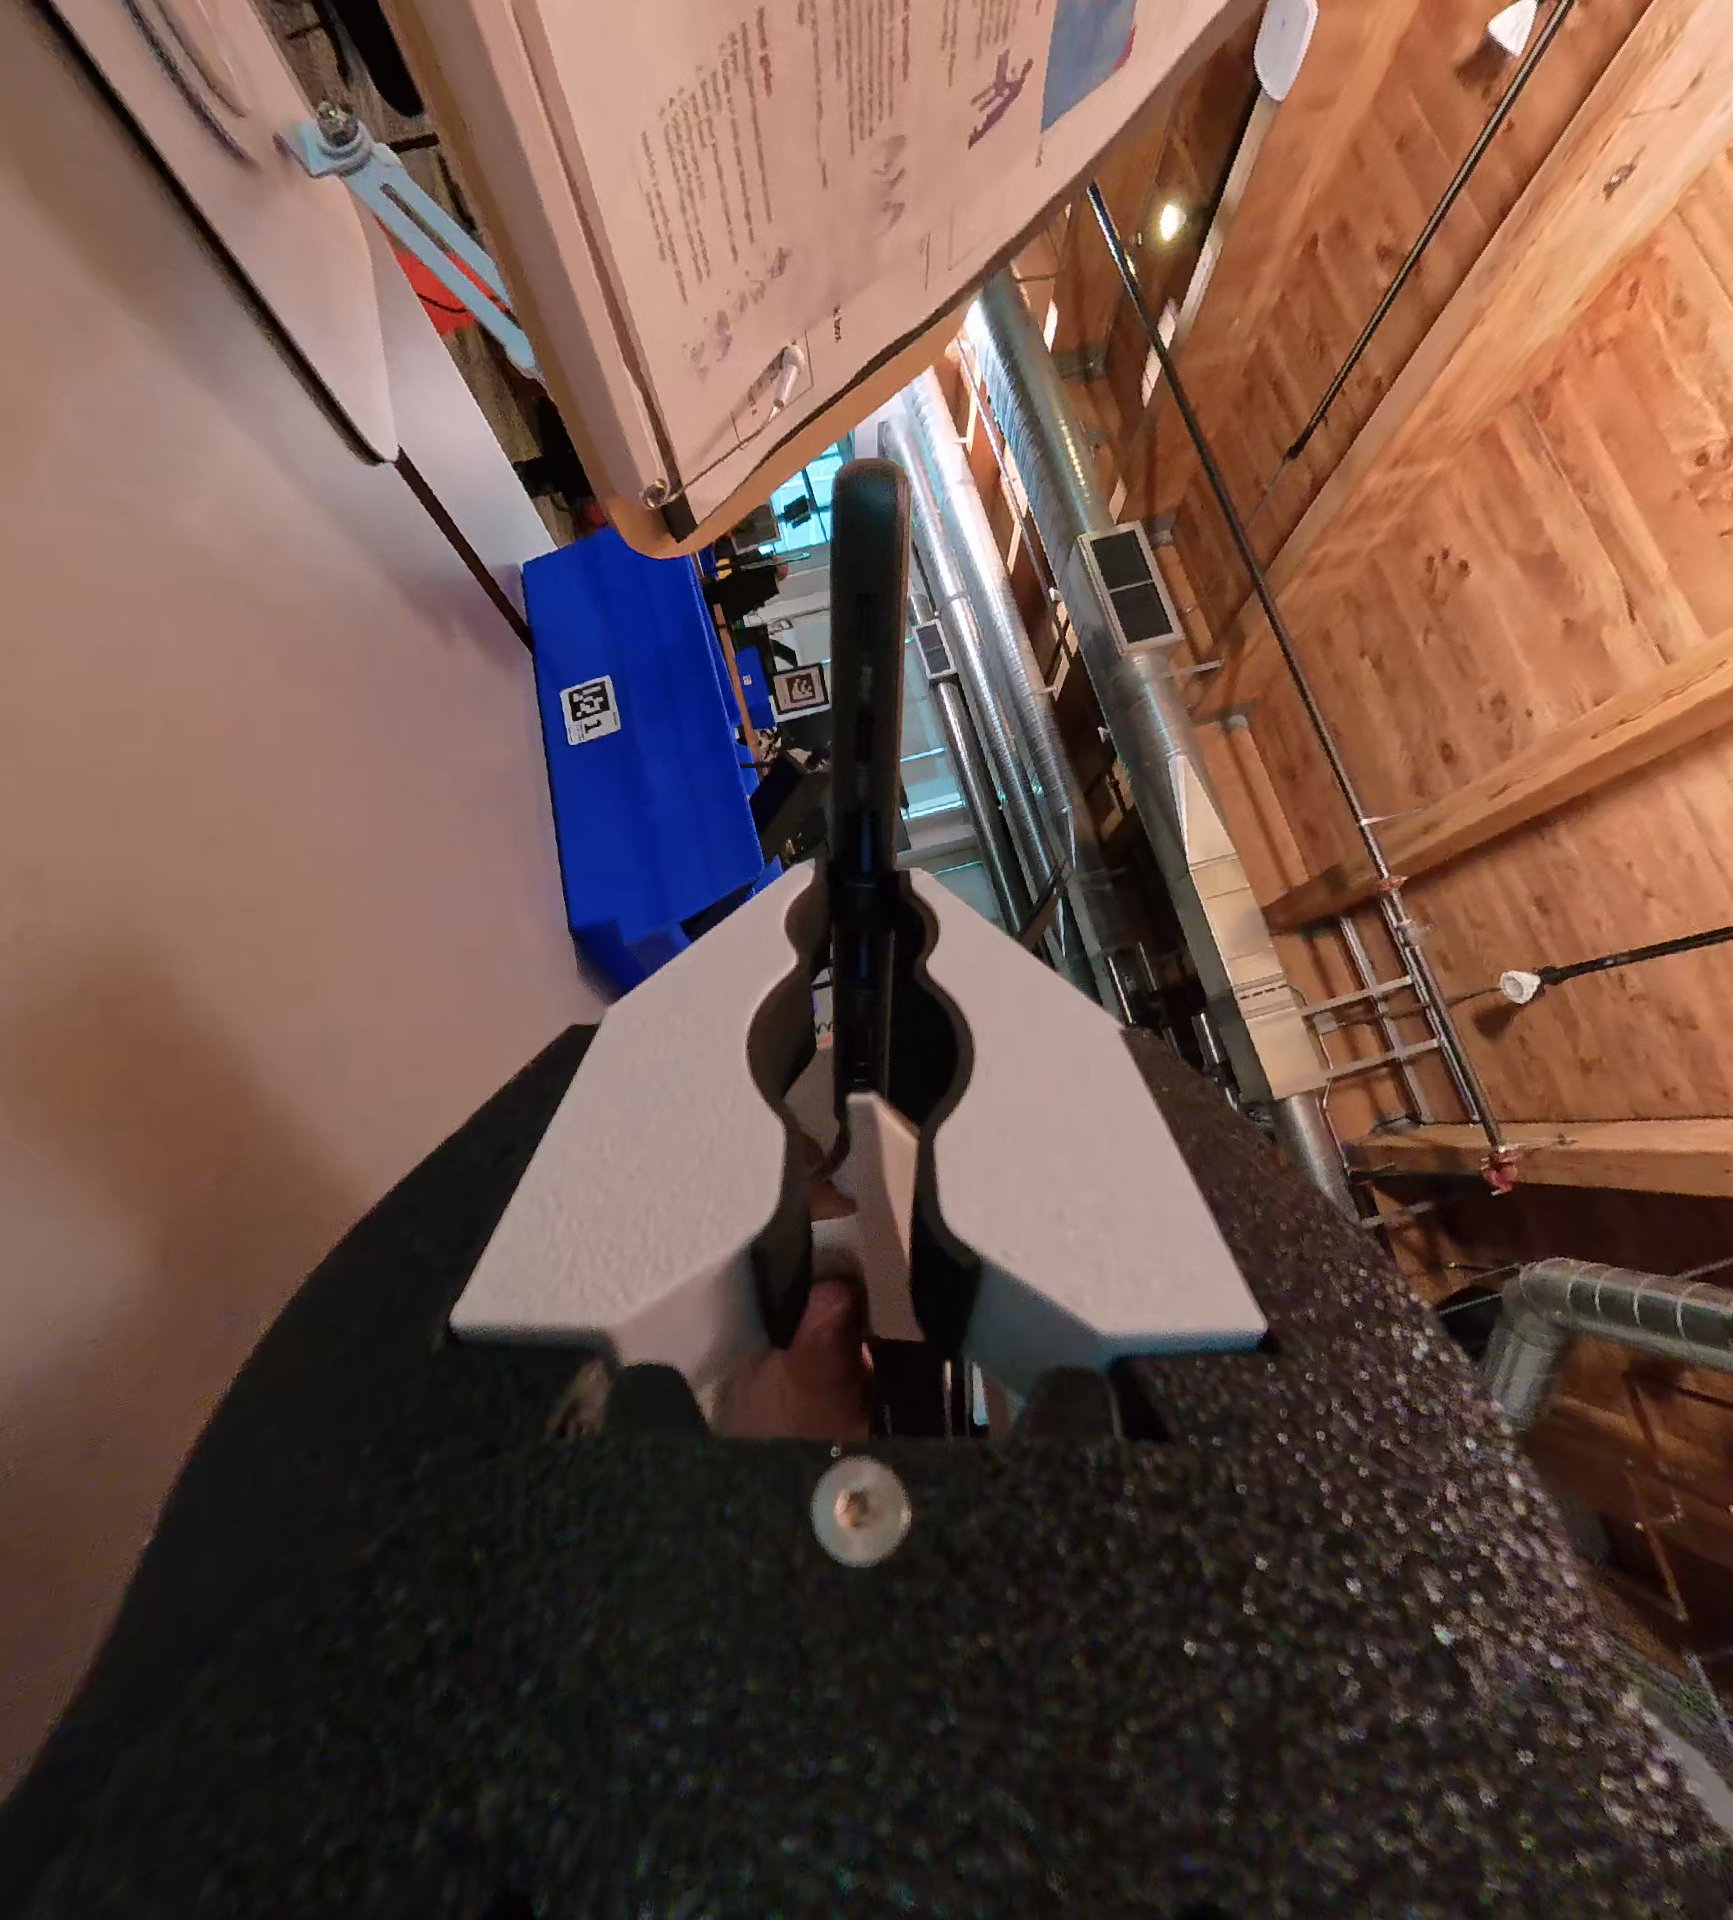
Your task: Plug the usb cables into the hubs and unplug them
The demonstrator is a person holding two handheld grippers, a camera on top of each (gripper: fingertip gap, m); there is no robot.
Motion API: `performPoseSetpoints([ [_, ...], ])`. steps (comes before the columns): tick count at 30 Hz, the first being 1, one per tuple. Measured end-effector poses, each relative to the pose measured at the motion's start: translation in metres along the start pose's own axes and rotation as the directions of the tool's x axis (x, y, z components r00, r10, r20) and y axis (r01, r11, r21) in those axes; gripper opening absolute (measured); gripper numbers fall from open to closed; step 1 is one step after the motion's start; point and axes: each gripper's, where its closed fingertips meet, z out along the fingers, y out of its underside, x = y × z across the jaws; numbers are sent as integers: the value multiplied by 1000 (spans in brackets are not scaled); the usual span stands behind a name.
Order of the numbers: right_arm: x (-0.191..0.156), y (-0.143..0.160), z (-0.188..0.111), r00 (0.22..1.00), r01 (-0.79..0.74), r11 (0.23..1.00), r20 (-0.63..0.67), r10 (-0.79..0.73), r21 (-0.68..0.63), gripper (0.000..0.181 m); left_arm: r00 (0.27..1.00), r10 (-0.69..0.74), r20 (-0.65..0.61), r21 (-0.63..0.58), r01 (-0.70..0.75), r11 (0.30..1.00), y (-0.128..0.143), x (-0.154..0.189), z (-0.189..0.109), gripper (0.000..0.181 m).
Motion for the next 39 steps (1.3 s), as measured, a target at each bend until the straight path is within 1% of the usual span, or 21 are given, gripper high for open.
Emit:
performPoseSetpoints([
  [2,1,0,0,1000,-29,1000,3,29,2,47,1000,-22,-10,11,22,1000,0,-1,1,9],
  [3,-1,0,0,999,-37,999,21,37,4,42,999,-32,-10,16,32,999,0,-2,1,9],
  [17,3,6,1,984,-176,984,35,175,25,42,999,-34,3,30,34,999,0,-2,6,9],
  [25,6,1,0,993,-122,992,9,122,34,43,999,-31,-21,-4,30,1000,3,5,9,9],
  [27,7,-3,-1,991,-132,990,9,132,42,43,1000,21,-13,-20,-21,1000,3,9,10,9],
  [28,8,-3,-1,987,-161,986,19,161,44,43,998,58,3,-31,-58,998,3,9,10,10],
  [30,9,-7,-2,959,-279,958,69,275,70,43,991,132,17,-35,-131,991,-1,16,8,12],
  [31,12,-10,-4,934,-354,931,92,346,90,43,982,187,32,-12,-187,982,-8,19,4,22],
  [32,18,-13,-7,906,-421,900,107,410,112,43,966,252,49,13,-253,967,-17,24,-1,26],
  [34,30,-16,-13,861,-508,849,121,495,146,43,922,376,88,50,-381,923,-32,34,-16,26],
  [36,38,-15,-16,839,-544,824,118,531,156,43,869,481,117,58,-489,870,-39,45,-31,26],
  [39,42,-13,-17,825,-566,810,118,553,154,43,764,628,149,1,-635,772,-40,58,-51,26],
])
